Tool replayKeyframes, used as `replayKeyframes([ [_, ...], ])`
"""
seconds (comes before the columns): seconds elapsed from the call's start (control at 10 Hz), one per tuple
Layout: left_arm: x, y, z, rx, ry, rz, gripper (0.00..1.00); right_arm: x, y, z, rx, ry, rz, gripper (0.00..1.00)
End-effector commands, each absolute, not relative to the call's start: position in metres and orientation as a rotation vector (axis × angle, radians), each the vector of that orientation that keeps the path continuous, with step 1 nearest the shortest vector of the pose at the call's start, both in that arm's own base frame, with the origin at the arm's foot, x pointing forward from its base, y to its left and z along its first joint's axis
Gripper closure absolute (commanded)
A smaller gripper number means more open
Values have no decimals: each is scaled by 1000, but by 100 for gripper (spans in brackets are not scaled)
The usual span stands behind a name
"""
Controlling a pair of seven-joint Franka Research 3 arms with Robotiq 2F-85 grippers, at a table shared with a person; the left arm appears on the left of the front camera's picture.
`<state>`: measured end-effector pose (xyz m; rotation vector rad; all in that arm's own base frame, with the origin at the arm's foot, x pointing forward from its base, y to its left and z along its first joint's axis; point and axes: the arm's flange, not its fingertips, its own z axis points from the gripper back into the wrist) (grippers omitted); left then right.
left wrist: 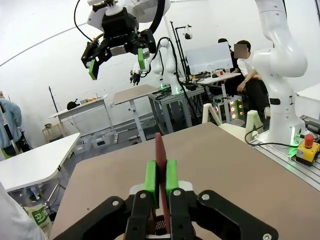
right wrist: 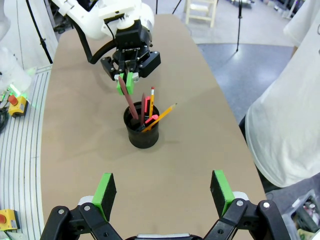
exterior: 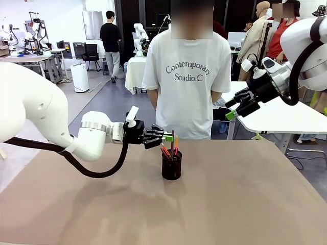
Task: Place the pens into the pen holder.
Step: Pick up a writing instrument from the table and place it into the Pen holder.
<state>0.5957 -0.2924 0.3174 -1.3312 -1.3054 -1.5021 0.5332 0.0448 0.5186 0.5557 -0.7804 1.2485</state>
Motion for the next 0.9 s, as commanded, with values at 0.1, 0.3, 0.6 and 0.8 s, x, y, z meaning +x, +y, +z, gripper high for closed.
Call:
replayKeyframes([
  [0.1,596,-288,314,-1322,-1276,-1499,100,533,46,520,547,-783,1253,0],
  [0.3,596,-287,312,-1322,-1265,-1507,100,533,46,520,547,-783,1253,0],
  [0.6,594,-286,312,-1325,-1253,-1504,64,533,46,520,547,-783,1253,0],
  [0.8,594,-286,312,-1320,-1255,-1504,25,533,46,520,547,-783,1253,0],
])
